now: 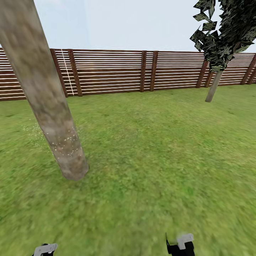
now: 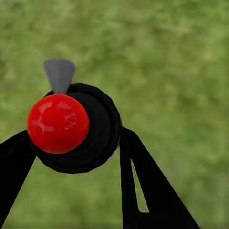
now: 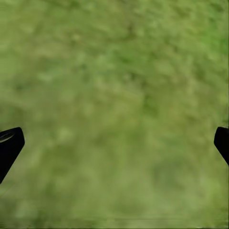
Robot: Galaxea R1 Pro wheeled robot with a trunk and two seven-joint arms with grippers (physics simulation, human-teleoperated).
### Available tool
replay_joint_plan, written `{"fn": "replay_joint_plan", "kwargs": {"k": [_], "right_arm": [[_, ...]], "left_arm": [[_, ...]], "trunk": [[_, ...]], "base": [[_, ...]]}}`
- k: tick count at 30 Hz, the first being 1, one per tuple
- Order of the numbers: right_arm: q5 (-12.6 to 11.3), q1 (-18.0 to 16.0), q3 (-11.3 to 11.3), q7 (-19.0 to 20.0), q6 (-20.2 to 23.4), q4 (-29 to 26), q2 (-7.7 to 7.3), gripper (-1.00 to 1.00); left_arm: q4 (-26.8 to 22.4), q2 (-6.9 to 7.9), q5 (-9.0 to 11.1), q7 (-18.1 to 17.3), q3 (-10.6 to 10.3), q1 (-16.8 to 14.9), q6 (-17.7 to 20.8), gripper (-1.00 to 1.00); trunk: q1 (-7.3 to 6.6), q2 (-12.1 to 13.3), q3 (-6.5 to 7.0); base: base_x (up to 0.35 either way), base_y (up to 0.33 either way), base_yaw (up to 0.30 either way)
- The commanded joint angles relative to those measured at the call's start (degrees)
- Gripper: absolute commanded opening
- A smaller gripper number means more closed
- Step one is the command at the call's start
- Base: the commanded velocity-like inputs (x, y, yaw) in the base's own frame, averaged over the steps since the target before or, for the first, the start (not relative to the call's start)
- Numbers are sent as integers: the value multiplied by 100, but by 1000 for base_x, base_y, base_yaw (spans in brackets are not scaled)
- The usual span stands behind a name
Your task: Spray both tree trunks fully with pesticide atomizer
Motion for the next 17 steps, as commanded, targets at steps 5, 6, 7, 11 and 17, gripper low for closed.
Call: {"fn": "replay_joint_plan", "kwargs": {"k": [5,6,7,11,17], "right_arm": [[13,444,50,-46,-1,-1,1,100],[13,457,50,-46,-1,-3,1,100],[13,460,50,-46,-1,-2,1,100],[13,464,50,-46,-1,-6,1,100],[13,464,50,-46,-1,-1,1,100]], "left_arm": [[7,4,41,-70,30,-4,-17,-100],[7,21,36,-70,30,-4,-12,-100],[7,32,35,-70,30,-4,-11,-100],[-1,17,11,-71,12,-4,-9,-100],[0,9,21,-71,5,-4,-8,-100]], "trunk": [[-1,-2,-4],[-1,-2,-4],[-1,-2,-4],[-1,-2,-4],[-1,-2,-4]], "base": [[0,0,0],[0,0,0],[0,0,0],[0,0,0],[0,0,0]]}}
